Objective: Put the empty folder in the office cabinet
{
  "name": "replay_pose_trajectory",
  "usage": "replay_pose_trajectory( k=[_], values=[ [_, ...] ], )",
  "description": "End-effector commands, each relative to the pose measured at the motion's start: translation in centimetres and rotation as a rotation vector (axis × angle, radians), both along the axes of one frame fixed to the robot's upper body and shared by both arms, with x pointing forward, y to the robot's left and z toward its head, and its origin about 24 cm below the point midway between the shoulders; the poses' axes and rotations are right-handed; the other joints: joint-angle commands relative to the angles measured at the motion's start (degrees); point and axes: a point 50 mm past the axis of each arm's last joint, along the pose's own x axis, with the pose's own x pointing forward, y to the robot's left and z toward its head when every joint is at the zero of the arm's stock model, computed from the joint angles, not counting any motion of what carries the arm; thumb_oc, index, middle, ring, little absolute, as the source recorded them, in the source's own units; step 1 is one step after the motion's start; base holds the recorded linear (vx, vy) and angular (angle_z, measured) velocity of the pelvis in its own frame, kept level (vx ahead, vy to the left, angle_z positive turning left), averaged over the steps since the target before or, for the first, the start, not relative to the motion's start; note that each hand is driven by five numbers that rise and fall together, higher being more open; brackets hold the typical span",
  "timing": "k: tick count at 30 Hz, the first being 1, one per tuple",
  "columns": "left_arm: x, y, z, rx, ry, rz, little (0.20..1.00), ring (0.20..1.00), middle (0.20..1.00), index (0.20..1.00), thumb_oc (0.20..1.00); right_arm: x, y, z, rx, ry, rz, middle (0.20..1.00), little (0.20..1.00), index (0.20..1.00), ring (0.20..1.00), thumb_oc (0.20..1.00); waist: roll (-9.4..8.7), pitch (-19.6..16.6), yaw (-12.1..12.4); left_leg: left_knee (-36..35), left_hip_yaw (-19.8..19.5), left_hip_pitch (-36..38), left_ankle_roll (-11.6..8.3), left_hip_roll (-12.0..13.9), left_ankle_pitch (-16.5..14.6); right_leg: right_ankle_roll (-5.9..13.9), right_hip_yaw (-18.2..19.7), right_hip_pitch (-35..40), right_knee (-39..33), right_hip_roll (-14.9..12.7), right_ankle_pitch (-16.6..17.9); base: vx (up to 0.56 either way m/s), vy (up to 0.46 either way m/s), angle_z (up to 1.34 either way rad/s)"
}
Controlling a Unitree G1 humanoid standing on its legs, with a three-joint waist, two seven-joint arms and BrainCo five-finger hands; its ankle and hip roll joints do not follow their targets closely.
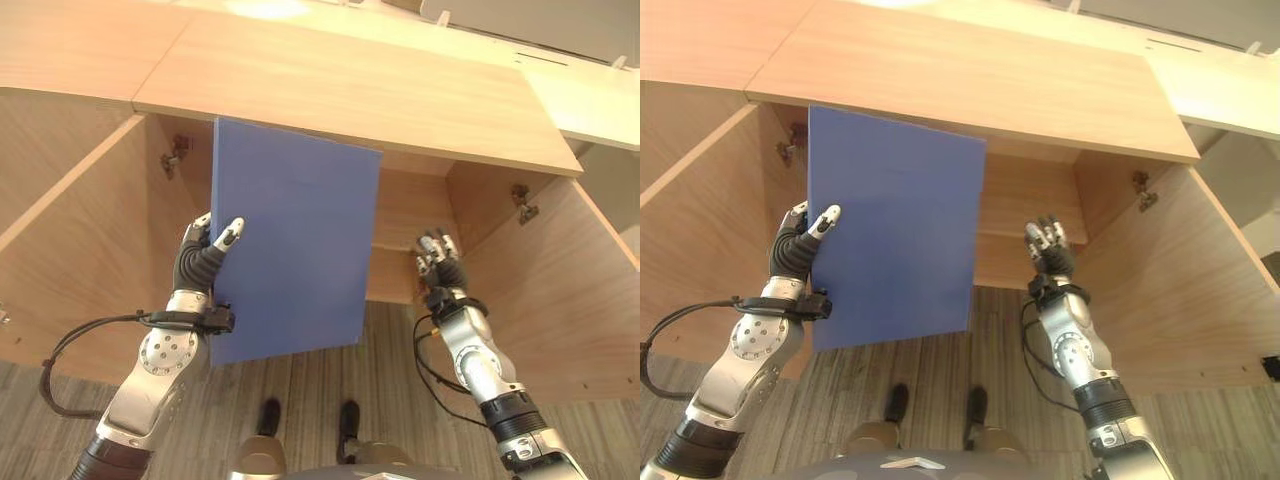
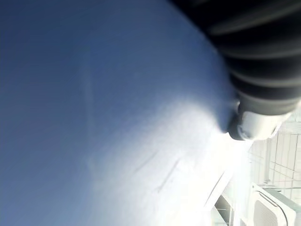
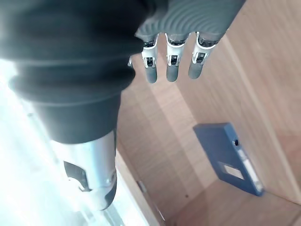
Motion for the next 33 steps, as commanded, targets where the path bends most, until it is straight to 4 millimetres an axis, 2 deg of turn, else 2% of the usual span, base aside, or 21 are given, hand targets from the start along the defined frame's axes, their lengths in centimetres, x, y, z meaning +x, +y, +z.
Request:
replay_pose_trajectory(
  k=[1, 3, 5, 6, 10, 15, 22, 25, 26, 28, 29, 33],
  values=[
    [-1.1, -1.1, 3.2, -0.03, -0.182, -0.07, 0.2, 0.2, 0.2, 0.2, 0.2, 0.7, 1.0, 2.0, -0.056, -0.105, 0.092, 1.0, 1.0, 1.0, 1.0, 1.0, 0.47, -3.75, 1.27, -0.39, 0.97, 0.79, 1.83, -1.58, -9.02, 4.64, 2.75, -0.14, 0.13, -2.57, -1.3, 0.0, 0.0, 0.0],
    [-1.1, -1.4, 3.3, -0.051, -0.181, -0.088, 0.2, 0.2, 0.2, 0.2, 0.2, 0.6, 2.1, 1.8, -0.067, -0.098, 0.147, 1.0, 1.0, 1.0, 1.0, 1.0, 0.42, -3.64, 1.56, -0.39, 0.94, 0.72, 1.83, -1.54, -8.96, 4.61, 2.82, -0.18, 0.12, -2.54, -1.33, 0.0, 0.0, 0.0],
    [-1.0, -1.9, 3.5, -0.08, -0.186, -0.116, 0.2, 0.2, 0.2, 0.2, 0.2, 0.0, 4.4, 1.6, -0.078, -0.101, 0.264, 1.0, 1.0, 1.0, 1.0, 1.0, 0.27, -3.41, 2.07, -0.39, 0.83, 0.45, 1.77, -1.6, -8.77, 4.52, 2.68, -0.18, 0.11, -2.51, -1.39, 0.0, 0.0, 0.0],
    [-1.0, -1.9, 3.5, -0.08, -0.186, -0.115, 0.2, 0.2, 0.2, 0.2, 0.2, 0.0, 4.4, 1.6, -0.078, -0.101, 0.264, 1.0, 1.0, 1.0, 1.0, 1.0, 0.27, -3.43, 2.04, -0.39, 0.82, 0.44, 1.77, -1.6, -8.77, 4.52, 2.67, -0.18, 0.11, -2.51, -1.39, 0.0, 0.0, 0.0],
    [-1.1, -2.2, 3.5, -0.118, -0.18, -0.133, 0.2, 0.2, 0.2, 0.2, 0.2, -0.8, 6.8, 1.7, -0.083, -0.119, 0.394, 1.0, 1.0, 1.0, 1.0, 1.0, 0.13, -3.14, 2.84, -0.39, 0.45, 0.21, 1.71, -1.59, -8.56, 4.43, 2.2, -0.21, 0.13, -2.53, -1.48, -0.01, -0.005, 0.01],
    [-1.1, -2.3, 3.3, -0.161, -0.163, -0.146, 0.2, 0.2, 0.2, 0.2, 0.2, -1.2, 8.3, 3.2, -0.082, -0.208, 0.491, 1.0, 1.0, 1.0, 1.0, 1.0, -0.07, -2.76, 3.73, -0.39, 0.2, -0.22, 1.7, -1.45, -8.19, 4.43, 1.9, -0.27, 0.27, -2.54, -1.47, -0.03, -0.016, 0.05],
    [-1.1, -2.2, 3.0, -0.179, -0.141, -0.149, 0.2, 0.2, 0.2, 0.2, 0.2, -1.0, 8.0, 3.6, -0.07, -0.227, 0.473, 1.0, 1.0, 1.0, 1.0, 1.0, -0.14, -2.77, 3.71, -0.39, 0.39, -0.19, 1.83, -1.47, -8.19, 4.59, 1.77, -0.27, 0.44, -2.6, -1.26, -0.01, -0.002, 0.01],
    [-1.1, -2.0, 2.9, -0.185, -0.139, -0.142, 0.2, 0.2, 0.2, 0.2, 0.2, -0.8, 7.1, 3.1, -0.055, -0.199, 0.414, 1.0, 1.0, 1.0, 1.0, 1.0, -0.04, -3.04, 3.27, -0.39, 0.54, -0.14, 1.94, -1.44, -8.26, 4.72, 1.83, -0.29, 0.49, -2.7, -1.17, 0.0, 0.0, 0.0],
    [-1.1, -1.9, 2.9, -0.187, -0.136, -0.136, 0.2, 0.2, 0.2, 0.2, 0.2, -0.7, 6.5, 2.8, -0.046, -0.181, 0.373, 1.0, 1.0, 1.0, 1.0, 1.0, 0.02, -3.15, 3.02, -0.39, 0.66, -0.09, 1.97, -1.45, -8.32, 4.73, 1.86, -0.3, 0.51, -2.74, -1.15, 0.0, 0.0, 0.0],
    [-1.2, -1.5, 2.6, -0.186, -0.122, -0.096, 0.2, 0.2, 0.2, 0.2, 0.2, -0.2, 4.3, 2.1, 0.007, -0.115, 0.187, 1.0, 1.0, 1.0, 1.0, 1.0, 0.23, -3.37, 1.98, -0.39, 1.09, 0.07, 2.1, -1.46, -8.5, 4.82, 2.33, -0.3, 0.5, -2.68, -0.98, 0.0, 0.0, 0.0],
    [-1.2, -1.5, 2.6, -0.185, -0.122, -0.096, 0.2, 0.2, 0.2, 0.2, 0.2, -0.2, 4.3, 2.1, 0.007, -0.115, 0.186, 1.0, 1.0, 1.0, 1.0, 1.0, 0.22, -3.37, 2.03, -0.39, 1.11, 0.09, 2.1, -1.45, -8.52, 4.82, 2.34, -0.28, 0.5, -2.67, -0.99, -0.01, 0.012, -0.05],
    [-1.3, -0.8, 2.0, -0.17, -0.095, -0.032, 0.2, 0.2, 0.2, 0.2, 0.2, 0.3, 2.1, 2.0, 0.104, -0.072, -0.029, 1.0, 1.0, 1.0, 1.0, 1.0, 0.53, -3.84, 0.8, -0.39, 1.65, 0.5, 2.29, -1.38, -8.97, 4.9, 3.03, -0.22, 0.43, -2.63, -0.86, 0.0, 0.012, -0.05]
  ],
)
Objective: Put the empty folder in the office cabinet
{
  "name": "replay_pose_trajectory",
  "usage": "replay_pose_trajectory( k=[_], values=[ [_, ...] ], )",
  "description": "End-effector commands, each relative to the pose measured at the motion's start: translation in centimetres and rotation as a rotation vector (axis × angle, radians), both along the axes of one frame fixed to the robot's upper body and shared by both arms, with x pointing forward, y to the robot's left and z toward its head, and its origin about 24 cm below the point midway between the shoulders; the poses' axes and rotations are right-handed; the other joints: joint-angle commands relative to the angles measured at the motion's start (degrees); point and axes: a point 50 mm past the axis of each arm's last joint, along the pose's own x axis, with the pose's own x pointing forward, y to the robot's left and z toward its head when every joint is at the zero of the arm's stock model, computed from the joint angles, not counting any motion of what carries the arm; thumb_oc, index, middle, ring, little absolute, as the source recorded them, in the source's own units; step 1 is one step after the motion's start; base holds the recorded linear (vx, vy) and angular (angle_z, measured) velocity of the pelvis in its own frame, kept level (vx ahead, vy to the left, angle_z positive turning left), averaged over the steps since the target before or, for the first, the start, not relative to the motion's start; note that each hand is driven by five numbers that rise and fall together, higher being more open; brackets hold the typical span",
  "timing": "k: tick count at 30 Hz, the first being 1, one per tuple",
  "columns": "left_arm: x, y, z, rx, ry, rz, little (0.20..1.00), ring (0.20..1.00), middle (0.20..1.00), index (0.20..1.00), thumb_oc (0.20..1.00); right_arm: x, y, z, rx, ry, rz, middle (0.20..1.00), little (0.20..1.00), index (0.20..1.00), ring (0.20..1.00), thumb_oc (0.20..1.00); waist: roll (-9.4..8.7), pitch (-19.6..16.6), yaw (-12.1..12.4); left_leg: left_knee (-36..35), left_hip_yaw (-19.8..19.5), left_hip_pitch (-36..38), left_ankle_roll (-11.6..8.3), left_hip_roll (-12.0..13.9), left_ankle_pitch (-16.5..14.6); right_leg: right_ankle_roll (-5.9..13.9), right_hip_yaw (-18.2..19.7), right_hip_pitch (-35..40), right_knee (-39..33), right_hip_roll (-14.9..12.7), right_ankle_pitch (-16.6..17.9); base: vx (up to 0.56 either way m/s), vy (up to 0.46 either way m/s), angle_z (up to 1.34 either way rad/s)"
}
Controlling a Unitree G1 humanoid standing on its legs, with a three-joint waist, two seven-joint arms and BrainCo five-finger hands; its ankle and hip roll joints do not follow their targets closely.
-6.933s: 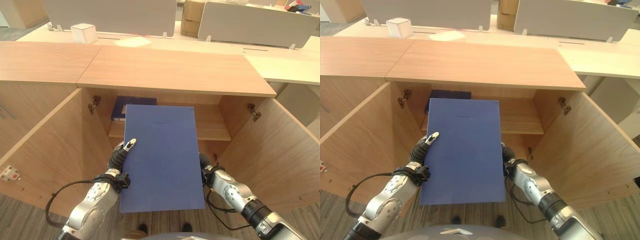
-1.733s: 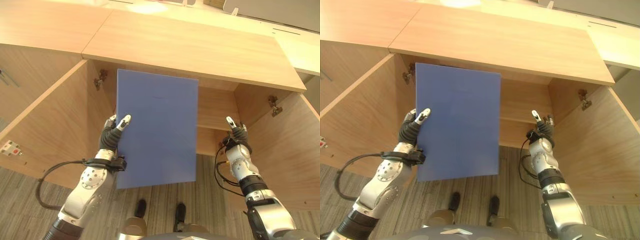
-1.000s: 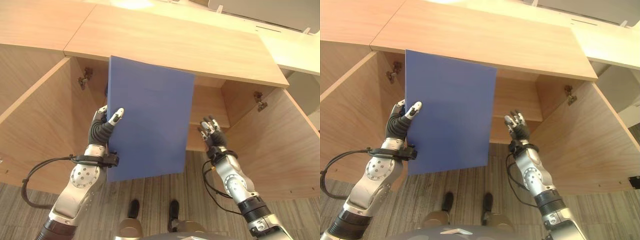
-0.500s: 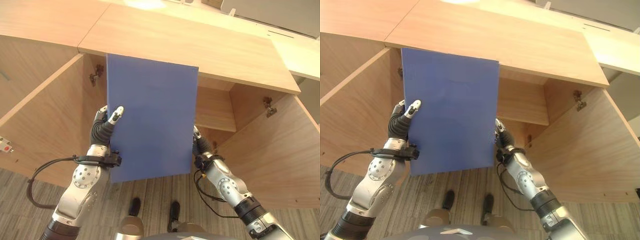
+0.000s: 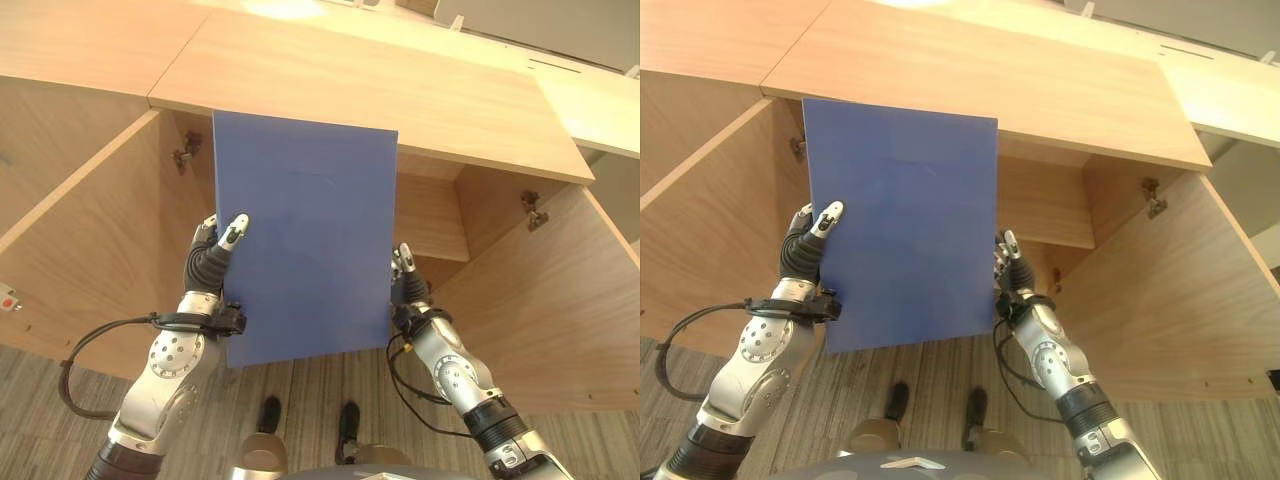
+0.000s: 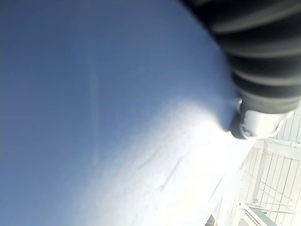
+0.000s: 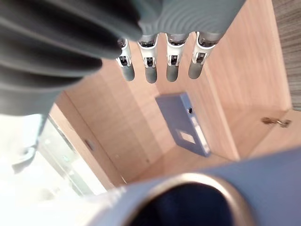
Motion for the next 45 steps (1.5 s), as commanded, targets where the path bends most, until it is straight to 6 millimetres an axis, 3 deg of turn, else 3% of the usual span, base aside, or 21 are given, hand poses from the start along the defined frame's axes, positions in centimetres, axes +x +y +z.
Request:
replay_pose_trajectory(
  k=[1, 7, 12, 19, 23, 26, 28, 30, 39, 40, 41, 42, 45],
  values=[
    [-1.1, 0.5, 1.9, -0.011, -0.107, 0.033, 0.2, 0.2, 0.2, 0.2, 0.2, 1.2, -1.4, 3.2, 0.09, -0.111, -0.188, 1.0, 1.0, 1.0, 1.0, 1.0, 0.51, -3.88, -1.2, -0.42, 1.48, 0.6, 2.58, -1.52, -9.17, 4.9, 3.08, -0.13, 0.39, -2.77, -0.87, 0.01, 0.007, -0.09],
    [-1.2, 1.1, 1.5, -0.011, -0.093, 0.078, 0.2, 0.2, 0.2, 0.2, 0.2, 1.8, -3.0, 4.7, 0.149, -0.152, -0.332, 1.0, 1.0, 1.0, 1.0, 1.0, 0.54, -4.17, -1.9, -0.42, 2.17, 1.18, 2.71, -1.4, -9.67, 4.92, 3.45, -0.09, 0.35, -2.88, -0.68, 0.0, 0.003, -0.06],
    [-1.0, 1.0, 1.7, -0.013, -0.1, 0.081, 0.2, 0.2, 0.2, 0.2, 0.2, 2.0, -2.7, 5.4, 0.172, -0.173, -0.321, 1.0, 1.0, 1.0, 1.0, 1.0, 0.23, -4.14, -2.0, -0.42, 2.67, 1.3, 2.73, -1.48, -9.76, 5.02, 3.74, -0.11, 0.33, -2.9, -0.16, 0.0, -0.005, -0.07],
    [-0.8, 0.2, 2.2, -0.003, -0.131, 0.029, 0.2, 0.2, 0.2, 0.2, 0.2, 0.2, 1.5, 5.7, 0.098, -0.243, 0.028, 1.0, 1.0, 1.0, 1.0, 1.0, -0.59, -3.72, -1.51, -0.42, 3.1, 1.24, 2.5, -1.31, -9.48, 5.02, 3.44, -0.29, 0.32, -3.01, 0.2, -0.01, -0.007, -0.07],
    [-0.9, 0.1, 2.4, -0.005, -0.14, 0.015, 0.2, 0.2, 0.2, 0.2, 0.2, 0.0, 2.2, 5.8, 0.071, -0.262, 0.098, 1.0, 1.0, 1.0, 1.0, 1.0, -0.73, -3.63, -1.15, -0.42, 3.03, 1.1, 2.48, -1.33, -9.42, 5.03, 3.22, -0.38, 0.32, -3.04, 0.25, 0.0, 0.0, 0.0],
    [-1.0, -0.2, 2.7, -0.025, -0.154, -0.017, 0.2, 0.2, 0.2, 0.2, 0.2, -1.0, 4.3, 7.2, 0.055, -0.36, 0.287, 1.0, 1.0, 1.0, 1.0, 1.0, -1.15, -3.38, 0.14, -0.42, 2.71, 0.72, 2.39, -1.35, -9.11, 5.05, 2.3, -0.36, 0.38, -3.14, 0.19, 0.0, 0.0, 0.0],
    [-1.0, -0.2, 2.7, -0.025, -0.154, -0.017, 0.2, 0.2, 0.2, 0.2, 0.2, -1.0, 4.3, 7.1, 0.055, -0.36, 0.287, 1.0, 1.0, 1.0, 1.0, 1.0, -1.14, -3.39, 0.1, -0.42, 2.69, 0.71, 2.39, -1.35, -9.11, 5.05, 2.28, -0.36, 0.38, -3.15, 0.19, -0.01, -0.008, 0.03],
    [-1.0, -0.3, 2.9, -0.031, -0.166, -0.047, 0.2, 0.2, 0.2, 0.2, 0.2, -1.8, 5.1, 7.5, -0.009, -0.418, 0.425, 1.0, 1.0, 1.0, 1.0, 1.0, -1.63, -3.15, 0.98, -0.42, 2.41, 0.38, 2.33, -1.26, -8.8, 5.23, 1.51, -0.46, 0.52, -3.35, 0.44, -0.04, -0.032, 0.16],
    [-1.1, -0.7, 2.8, -0.055, -0.159, -0.093, 0.2, 0.2, 0.2, 0.2, 0.2, -2.5, 5.0, 7.1, -0.075, -0.433, 0.524, 1.0, 1.0, 1.0, 1.0, 1.0, -1.72, -3.34, 1.3, -0.42, 2.47, 0.48, 2.47, -1.38, -8.82, 5.35, 1.19, -0.43, 0.84, -3.77, 0.44, -0.01, -0.005, 0.03],
    [-1.1, -0.7, 2.7, -0.063, -0.153, -0.093, 0.2, 0.2, 0.2, 0.2, 0.2, -2.5, 5.0, 7.0, -0.072, -0.425, 0.519, 0.598, 0.598, 0.598, 0.598, 0.598, -1.67, -3.4, 1.3, -0.42, 2.57, 0.56, 2.51, -1.41, -8.84, 5.37, 1.13, -0.37, 0.88, -3.84, 0.41, 0.0, 0.0, 0.0],
    [-1.1, -0.7, 2.7, -0.068, -0.149, -0.093, 0.2, 0.2, 0.2, 0.2, 0.2, -2.5, 4.9, 6.9, -0.068, -0.42, 0.512, 0.438, 0.438, 0.438, 0.438, 0.438, -1.61, -3.43, 1.28, -0.42, 2.61, 0.62, 2.56, -1.45, -8.85, 5.39, 1.15, -0.33, 0.95, -3.88, 0.43, -0.01, 0.01, -0.03],
    [-1.1, -0.8, 2.5, -0.08, -0.137, -0.097, 0.2, 0.2, 0.2, 0.2, 0.2, -2.4, 4.9, 6.8, -0.059, -0.415, 0.5, 0.2, 0.2, 0.2, 0.2, 0.2, -1.54, -3.43, 1.17, -0.42, 2.62, 0.71, 2.65, -1.53, -8.87, 5.44, 1.28, -0.32, 1.08, -3.94, 0.37, 0.0, 0.0, 0.0],
    [-1.0, -1.0, 2.1, -0.092, -0.114, -0.109, 0.2, 0.2, 0.2, 0.2, 0.2, -2.3, 4.9, 6.8, -0.049, -0.412, 0.49, 0.2, 0.2, 0.2, 0.2, 0.2, -1.49, -3.51, 1.04, -0.42, 2.64, 0.78, 2.69, -1.57, -8.91, 5.46, 1.32, -0.32, 1.16, -4.01, 0.39, 0.0, 0.0, 0.0]
  ],
)
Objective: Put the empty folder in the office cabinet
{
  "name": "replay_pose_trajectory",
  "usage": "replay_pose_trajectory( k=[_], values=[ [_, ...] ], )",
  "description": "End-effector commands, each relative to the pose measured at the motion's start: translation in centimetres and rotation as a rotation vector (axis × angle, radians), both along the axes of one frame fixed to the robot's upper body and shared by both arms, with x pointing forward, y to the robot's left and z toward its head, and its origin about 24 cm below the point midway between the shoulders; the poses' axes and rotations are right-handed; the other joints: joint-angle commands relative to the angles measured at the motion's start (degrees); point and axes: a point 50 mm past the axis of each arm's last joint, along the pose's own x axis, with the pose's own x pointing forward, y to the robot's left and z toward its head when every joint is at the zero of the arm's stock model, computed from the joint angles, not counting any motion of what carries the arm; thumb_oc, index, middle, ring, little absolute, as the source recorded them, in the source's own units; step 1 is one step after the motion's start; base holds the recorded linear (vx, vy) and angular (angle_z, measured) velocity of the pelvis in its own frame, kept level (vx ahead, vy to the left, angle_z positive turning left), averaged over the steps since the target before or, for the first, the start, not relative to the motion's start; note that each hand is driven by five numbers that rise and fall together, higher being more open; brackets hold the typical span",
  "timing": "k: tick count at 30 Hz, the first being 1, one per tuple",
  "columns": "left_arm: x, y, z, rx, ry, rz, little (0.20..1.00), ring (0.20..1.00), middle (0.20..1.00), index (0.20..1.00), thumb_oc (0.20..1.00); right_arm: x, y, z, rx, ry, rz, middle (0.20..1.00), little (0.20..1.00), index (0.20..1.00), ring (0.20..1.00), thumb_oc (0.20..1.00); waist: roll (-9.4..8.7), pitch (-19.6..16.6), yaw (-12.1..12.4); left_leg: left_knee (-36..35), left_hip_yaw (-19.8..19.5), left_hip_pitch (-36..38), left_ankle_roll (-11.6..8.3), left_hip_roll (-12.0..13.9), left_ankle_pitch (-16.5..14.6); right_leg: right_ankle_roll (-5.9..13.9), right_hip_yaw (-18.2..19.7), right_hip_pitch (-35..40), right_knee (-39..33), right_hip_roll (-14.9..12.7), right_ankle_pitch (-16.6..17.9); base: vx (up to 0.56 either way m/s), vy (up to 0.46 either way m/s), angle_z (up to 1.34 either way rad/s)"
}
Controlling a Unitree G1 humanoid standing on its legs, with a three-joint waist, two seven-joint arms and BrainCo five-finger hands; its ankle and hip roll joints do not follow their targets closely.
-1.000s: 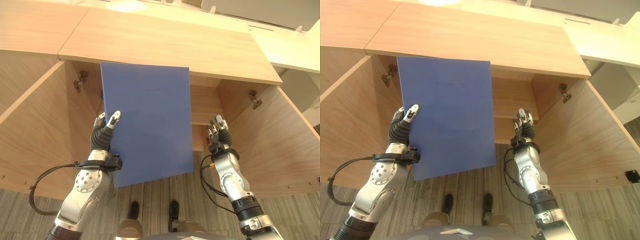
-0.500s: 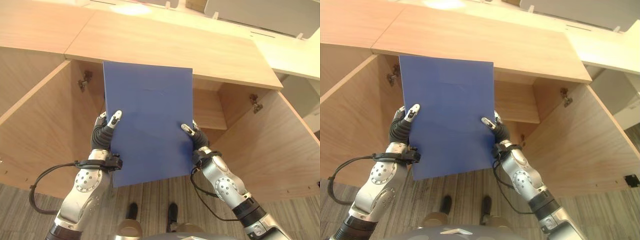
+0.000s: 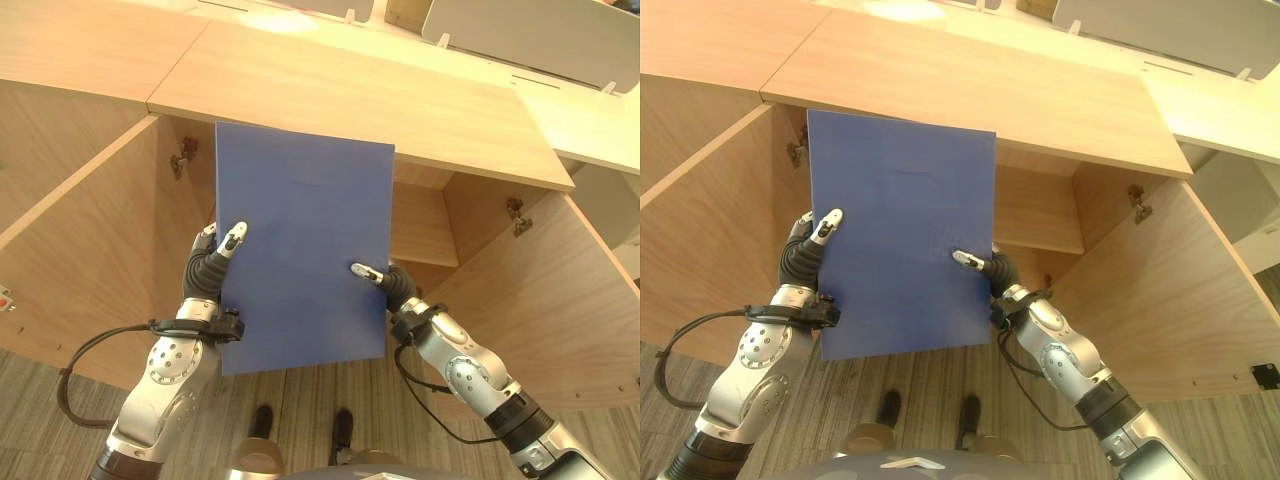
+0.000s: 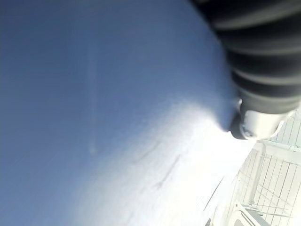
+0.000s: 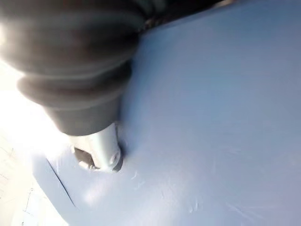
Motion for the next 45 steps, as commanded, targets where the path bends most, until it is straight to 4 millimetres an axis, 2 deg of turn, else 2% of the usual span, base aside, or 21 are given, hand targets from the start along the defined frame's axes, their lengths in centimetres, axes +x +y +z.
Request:
replay_pose_trajectory(
  k=[1, 9, 10, 11, 12, 27, 30, 31, 34, 35, 39, 45],
  values=[
    [-0.6, -1.3, 2.6, -0.09, -0.141, -0.104, 0.2, 0.2, 0.2, 0.2, 0.2, -0.3, 2.7, 3.7, 0.128, -0.147, 0.097, 0.2, 0.2, 0.2, 0.2, 0.2, 0.29, -2.13, -0.17, -0.41, 1.31, 0.21, 2.74, -1.79, -8.73, 5.51, 0.63, -0.35, 1.2, -4.13, 0.01, 0.0, 0.0, 0.0],
    [-0.7, -1.1, 1.5, -0.085, -0.08, -0.095, 0.2, 0.2, 0.2, 0.2, 0.2, -0.2, 2.7, 3.7, 0.155, -0.134, 0.061, 0.2, 0.2, 0.2, 0.2, 0.2, 0.5, -2.38, -0.57, -0.41, 1.31, 0.28, 2.89, -1.83, -8.84, 5.32, 0.69, -0.45, 1.25, -4.21, -0.41, 0.0, 0.0, 0.0],
    [-0.7, -1.0, 1.3, -0.077, -0.075, -0.085, 0.351, 0.351, 0.351, 0.351, 0.351, -0.1, 2.6, 3.7, 0.16, -0.13, 0.048, 0.2, 0.2, 0.2, 0.2, 0.2, 0.55, -2.37, -0.65, -0.41, 1.3, 0.3, 2.9, -1.86, -8.86, 5.29, 0.74, -0.47, 1.29, -4.18, -0.53, 0.0, 0.0, 0.0],
    [-0.7, -0.7, 1.0, -0.07, -0.061, -0.065, 0.934, 0.934, 0.934, 0.934, 0.934, -0.1, 2.4, 3.5, 0.17, -0.12, 0.025, 0.2, 0.2, 0.2, 0.2, 0.2, 0.66, -2.41, -0.77, -0.41, 1.28, 0.34, 2.94, -1.89, -8.89, 5.22, 0.79, -0.52, 1.34, -4.12, -0.67, 0.0, 0.0, 0.0],
    [-0.7, -0.7, 1.0, -0.07, -0.06, -0.065, 1.0, 1.0, 1.0, 1.0, 1.0, -0.1, 2.4, 3.5, 0.17, -0.12, 0.025, 0.2, 0.2, 0.2, 0.2, 0.2, 0.66, -2.42, -0.78, -0.41, 1.28, 0.34, 2.94, -1.88, -8.89, 5.22, 0.79, -0.52, 1.34, -4.12, -0.67, 0.0, 0.0, 0.0],
    [-1.2, 1.8, -0.7, 0.01, 0.017, 0.085, 1.0, 1.0, 1.0, 1.0, 1.0, 0.6, -0.1, 2.3, 0.239, -0.025, -0.218, 0.2, 0.2, 0.2, 0.2, 0.2, 1.02, -1.74, -1.22, -0.41, 0.86, 0.15, 2.94, -1.62, -8.82, 4.81, 1.17, -0.69, 1.42, -3.66, -1.41, 0.0, -0.002, 0.0],
    [-1.1, 2.7, -0.1, 0.036, -0.008, 0.111, 1.0, 1.0, 1.0, 1.0, 1.0, 0.8, -0.7, 3.3, 0.223, -0.073, -0.239, 0.2, 0.2, 0.2, 0.2, 0.2, 1.58, 2.12, -0.1, -0.41, -0.24, -2.91, 2.78, -1.38, -7.09, 5.03, 0.81, -3.75, 2.92, -3.77, -1.19, -0.21, -0.061, 0.02],
    [-1.0, 3.2, 0.4, 0.046, -0.035, 0.138, 1.0, 1.0, 1.0, 1.0, 1.0, 0.9, -1.2, 4.2, 0.233, -0.116, -0.26, 0.2, 0.2, 0.2, 0.2, 0.2, 2.21, 5.13, 0.83, -0.41, -1.2, -5.83, 2.67, -1.43, -5.53, 5.15, 0.47, -6.09, 3.65, -3.94, -0.9, -0.34, -0.084, 0.1],
    [-1.1, 3.6, 0.8, 0.061, -0.063, 0.167, 1.0, 1.0, 1.0, 1.0, 1.0, 0.9, -1.5, 4.8, 0.235, -0.15, -0.275, 0.2, 0.2, 0.2, 0.2, 0.2, 2.8, 6.91, 1.6, -0.41, -1.83, -8.69, 2.43, -1.54, -4.42, 4.97, 0.09, -8.05, 3.59, -4.27, -0.58, -0.17, -0.045, 0.25],
    [-1.2, 4.0, 1.0, 0.078, -0.086, 0.216, 1.0, 1.0, 1.0, 1.0, 1.0, 0.9, -1.8, 5.2, 0.238, -0.174, -0.296, 0.2, 0.2, 0.2, 0.2, 0.2, 3.39, 8.71, 2.47, -0.4, -2.38, -11.15, 2.2, -1.84, -3.41, 4.61, -0.49, -9.96, 3.68, -4.53, -0.3, -0.14, -0.037, 0.23],
    [-1.3, 4.4, 0.3, 0.08, -0.076, 0.29, 1.0, 1.0, 1.0, 1.0, 1.0, 1.0, -2.0, 5.0, 0.234, -0.168, -0.332, 0.2, 0.2, 0.2, 0.2, 0.2, 4.13, 10.41, 3.12, -0.41, -2.96, -13.94, 1.85, -1.93, -2.33, 4.21, -1.6, -12.0, 3.41, -4.82, -0.08, -0.09, -0.02, 0.2],
    [-1.2, 5.1, -0.7, 0.098, -0.046, 0.392, 1.0, 1.0, 1.0, 1.0, 1.0, 1.3, -2.2, 5.4, 0.231, -0.18, -0.371, 0.2, 0.2, 0.2, 0.2, 0.2, 3.69, 11.92, 3.65, -0.41, -3.37, -16.09, 1.18, -1.32, -2.04, 3.97, -2.67, -13.27, 1.92, -4.66, 0.24, -0.02, -0.046, 0.1]
  ],
)
